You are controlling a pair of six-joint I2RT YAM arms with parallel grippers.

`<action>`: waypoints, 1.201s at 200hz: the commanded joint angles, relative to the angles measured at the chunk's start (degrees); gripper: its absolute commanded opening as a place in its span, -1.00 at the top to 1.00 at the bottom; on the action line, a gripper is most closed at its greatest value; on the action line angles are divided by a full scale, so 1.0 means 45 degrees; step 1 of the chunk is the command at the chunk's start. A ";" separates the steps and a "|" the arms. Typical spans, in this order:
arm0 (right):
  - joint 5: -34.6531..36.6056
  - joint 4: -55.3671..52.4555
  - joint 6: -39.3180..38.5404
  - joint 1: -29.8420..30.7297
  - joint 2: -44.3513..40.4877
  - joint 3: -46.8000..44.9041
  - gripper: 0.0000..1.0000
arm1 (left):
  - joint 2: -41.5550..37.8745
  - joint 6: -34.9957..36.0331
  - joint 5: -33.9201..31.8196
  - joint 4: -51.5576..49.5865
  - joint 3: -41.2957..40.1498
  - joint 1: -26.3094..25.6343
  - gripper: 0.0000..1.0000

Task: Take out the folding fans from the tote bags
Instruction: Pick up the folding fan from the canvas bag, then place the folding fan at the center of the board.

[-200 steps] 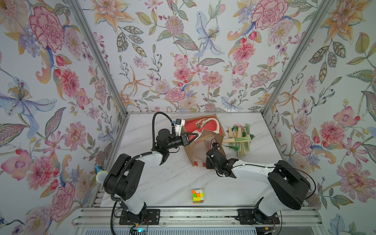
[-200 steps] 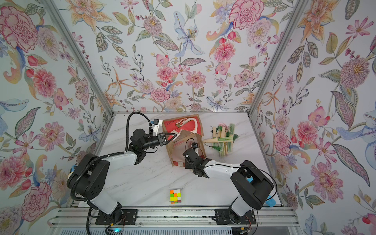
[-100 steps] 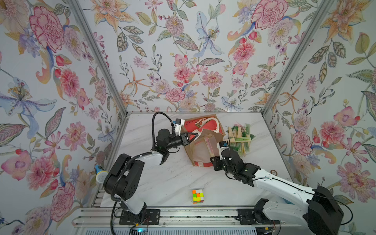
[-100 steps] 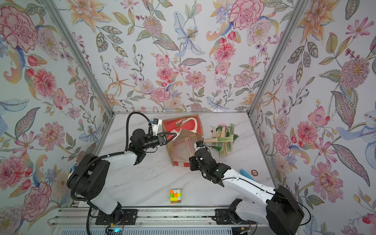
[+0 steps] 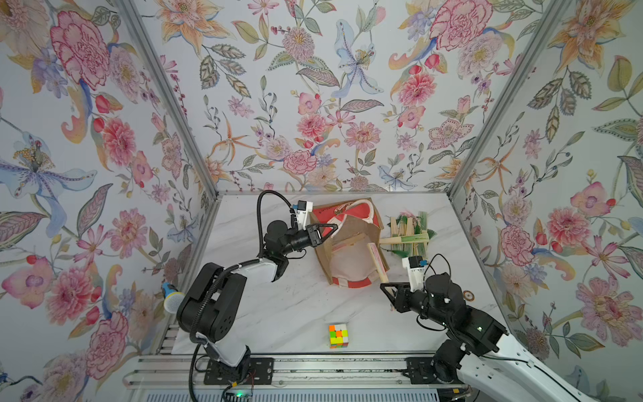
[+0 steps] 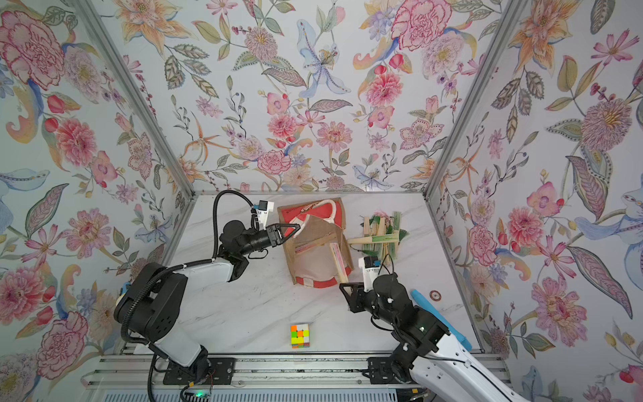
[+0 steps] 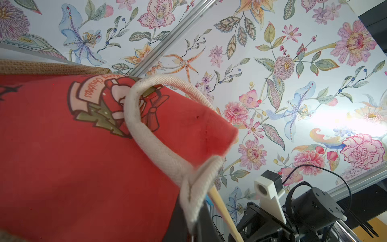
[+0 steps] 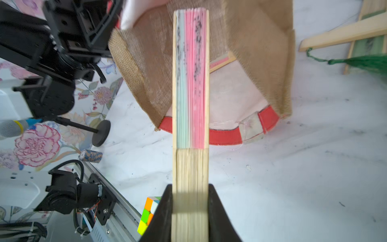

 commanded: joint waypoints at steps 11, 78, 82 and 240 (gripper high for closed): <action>-0.0337 -0.0803 0.0173 -0.1366 -0.1987 0.0380 0.76 | 0.0104 -0.0257 0.0098 0.0827 -0.0079 0.0150 1.00; 0.2431 -0.0916 -0.2609 -0.3046 0.0189 0.3138 0.75 | 0.0127 -0.0100 0.0089 0.0554 -0.0157 0.0153 1.00; 0.2544 -0.0894 -0.2854 -0.3161 0.0624 0.3393 0.75 | 0.0125 -0.0086 0.0100 0.0552 -0.0159 0.0155 1.00; 0.1489 0.1767 -0.5193 -0.7604 1.5775 0.8723 0.75 | -0.0407 0.0627 -0.0143 -0.0356 -0.0529 0.0169 1.00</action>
